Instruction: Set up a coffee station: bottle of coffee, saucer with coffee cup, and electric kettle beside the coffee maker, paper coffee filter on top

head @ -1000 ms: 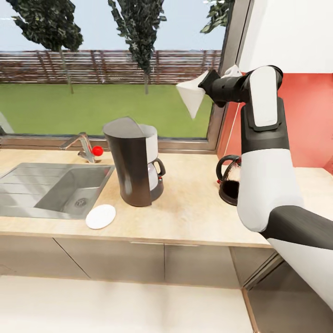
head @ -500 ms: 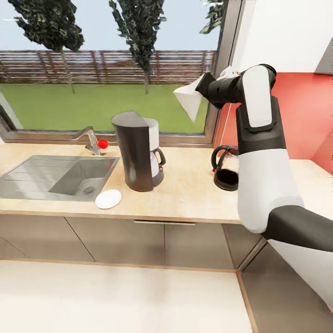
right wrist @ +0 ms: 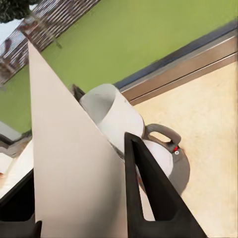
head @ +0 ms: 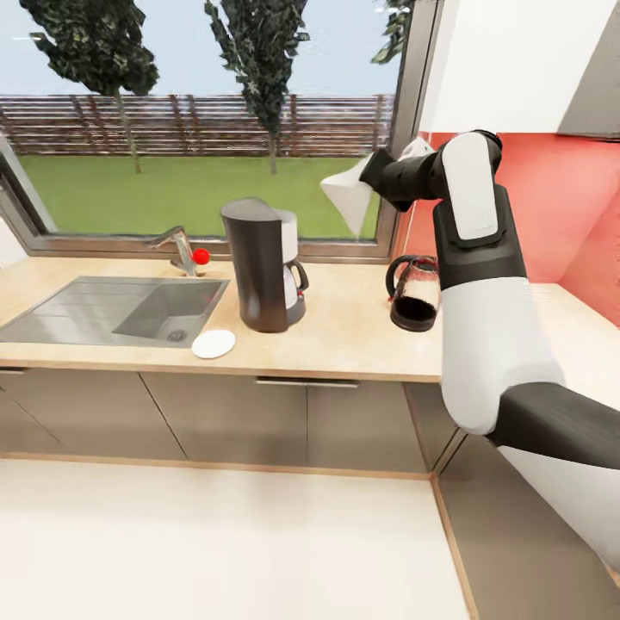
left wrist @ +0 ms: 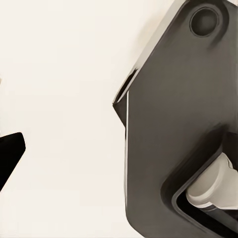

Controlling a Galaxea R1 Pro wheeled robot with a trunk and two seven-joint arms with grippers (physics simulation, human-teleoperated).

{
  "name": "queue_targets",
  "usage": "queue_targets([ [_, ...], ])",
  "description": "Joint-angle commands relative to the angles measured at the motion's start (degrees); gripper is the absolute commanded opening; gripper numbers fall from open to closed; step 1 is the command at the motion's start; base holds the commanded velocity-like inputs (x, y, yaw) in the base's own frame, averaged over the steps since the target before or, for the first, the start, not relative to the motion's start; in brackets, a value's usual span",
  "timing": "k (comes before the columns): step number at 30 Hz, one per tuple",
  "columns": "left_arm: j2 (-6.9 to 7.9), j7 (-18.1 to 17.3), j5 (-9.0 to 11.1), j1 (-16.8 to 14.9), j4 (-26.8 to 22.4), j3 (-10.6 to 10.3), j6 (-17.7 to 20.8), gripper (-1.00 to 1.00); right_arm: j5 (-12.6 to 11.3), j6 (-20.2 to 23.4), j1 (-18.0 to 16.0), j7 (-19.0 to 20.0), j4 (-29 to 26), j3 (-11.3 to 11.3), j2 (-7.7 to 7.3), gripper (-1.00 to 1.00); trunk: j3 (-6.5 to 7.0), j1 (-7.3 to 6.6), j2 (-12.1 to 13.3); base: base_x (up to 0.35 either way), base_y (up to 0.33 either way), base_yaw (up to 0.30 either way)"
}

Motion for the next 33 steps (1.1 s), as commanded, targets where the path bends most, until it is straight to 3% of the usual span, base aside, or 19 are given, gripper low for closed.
queue_targets([
  [1, -0.01, 0.1, -0.4, 0.0, 0.0, 0.5, -0.2, 1.00, -0.7, 0.0, -0.1, -0.5, 0.9, -0.1, 0.05, -1.00, -0.10, 0.00, -0.1, -0.331, 0.000, 0.000],
  [7, 0.06, 0.1, -0.4, 0.0, 0.0, 0.5, -0.1, 1.00, -0.8, -0.3, -0.1, -0.3, 2.8, 0.0, 0.05, -1.00, -0.10, 0.00, -0.1, -0.237, 0.007, 0.000],
  [15, 0.16, 0.1, -0.2, 0.0, 0.0, 0.5, 0.0, 1.00, -0.8, -0.3, -0.1, 2.1, 2.7, 0.2, 0.05, -1.00, -0.10, 0.00, -0.1, 0.256, 0.097, 0.000],
  [19, 0.11, 0.1, -0.2, 0.0, 0.0, 0.5, -0.1, 1.00, -0.8, -0.4, -0.1, 2.3, 2.8, 0.3, 0.05, -1.00, -0.10, 0.00, -0.1, -0.003, 0.020, 0.000],
  [26, 0.10, 0.1, -0.4, 0.0, 0.0, 0.5, -0.2, 1.00, -0.8, -0.3, -0.1, 2.3, 3.3, 0.4, 0.05, -1.00, -0.10, 0.00, -0.1, -0.293, 0.002, 0.000],
  [33, 0.18, 0.1, -0.5, 0.0, 0.0, 0.5, -0.2, 1.00, -0.8, -0.6, -0.1, 3.6, 10.6, 1.0, 0.05, -1.00, -0.10, 0.00, -0.1, -0.329, 0.000, 0.000],
])
